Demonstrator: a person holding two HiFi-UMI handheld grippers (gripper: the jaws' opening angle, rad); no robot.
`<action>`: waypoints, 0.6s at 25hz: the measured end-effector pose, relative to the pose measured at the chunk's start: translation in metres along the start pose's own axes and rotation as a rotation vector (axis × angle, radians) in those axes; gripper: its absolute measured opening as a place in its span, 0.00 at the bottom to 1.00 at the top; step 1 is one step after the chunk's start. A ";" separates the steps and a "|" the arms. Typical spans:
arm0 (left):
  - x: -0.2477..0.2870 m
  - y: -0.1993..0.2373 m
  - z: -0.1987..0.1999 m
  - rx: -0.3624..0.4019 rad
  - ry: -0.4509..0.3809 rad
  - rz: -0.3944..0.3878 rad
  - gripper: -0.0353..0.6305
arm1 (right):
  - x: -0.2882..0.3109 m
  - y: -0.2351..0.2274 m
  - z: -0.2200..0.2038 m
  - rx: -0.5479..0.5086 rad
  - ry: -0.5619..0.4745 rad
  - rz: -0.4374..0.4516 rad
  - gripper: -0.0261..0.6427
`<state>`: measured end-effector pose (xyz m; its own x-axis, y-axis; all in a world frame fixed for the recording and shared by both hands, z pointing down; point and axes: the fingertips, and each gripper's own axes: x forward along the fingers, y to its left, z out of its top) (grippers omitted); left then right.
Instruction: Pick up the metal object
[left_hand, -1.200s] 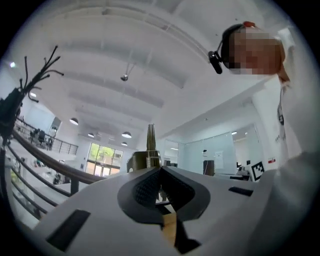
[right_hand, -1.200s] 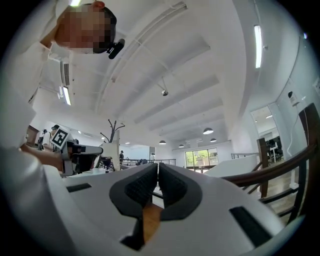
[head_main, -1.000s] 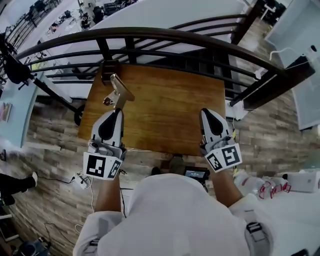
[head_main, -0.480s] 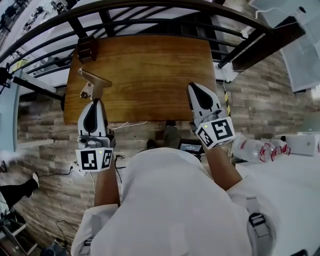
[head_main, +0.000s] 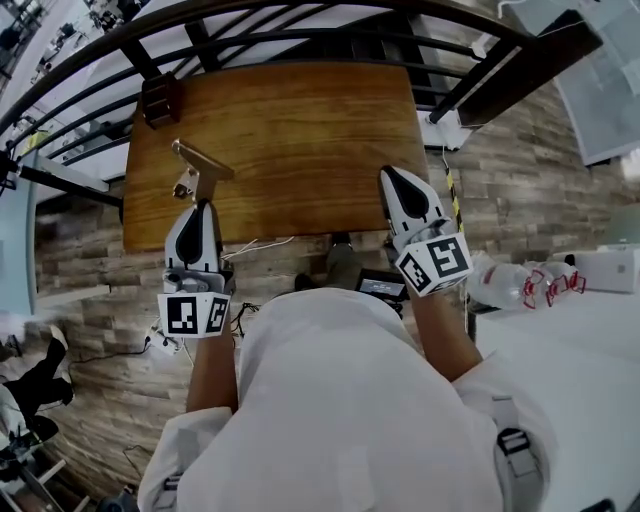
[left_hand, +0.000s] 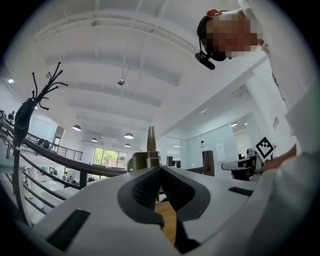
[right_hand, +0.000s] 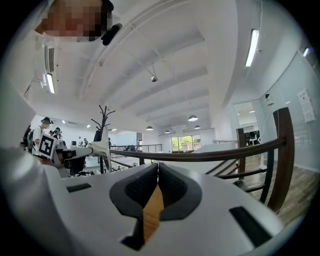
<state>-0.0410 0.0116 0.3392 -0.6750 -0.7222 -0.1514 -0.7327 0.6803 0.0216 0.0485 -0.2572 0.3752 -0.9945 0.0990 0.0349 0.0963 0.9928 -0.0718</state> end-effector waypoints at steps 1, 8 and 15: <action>0.000 0.000 -0.002 -0.007 0.004 -0.006 0.08 | -0.001 0.000 -0.001 0.006 -0.001 -0.002 0.08; 0.012 -0.006 -0.014 -0.075 0.031 -0.061 0.08 | -0.015 -0.009 -0.007 0.028 0.007 -0.033 0.08; 0.011 -0.023 -0.031 -0.111 0.080 -0.095 0.08 | -0.027 -0.016 -0.013 0.046 0.026 -0.050 0.07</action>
<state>-0.0343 -0.0153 0.3673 -0.6040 -0.7931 -0.0786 -0.7955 0.5939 0.1204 0.0742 -0.2749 0.3887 -0.9966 0.0516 0.0650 0.0439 0.9924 -0.1152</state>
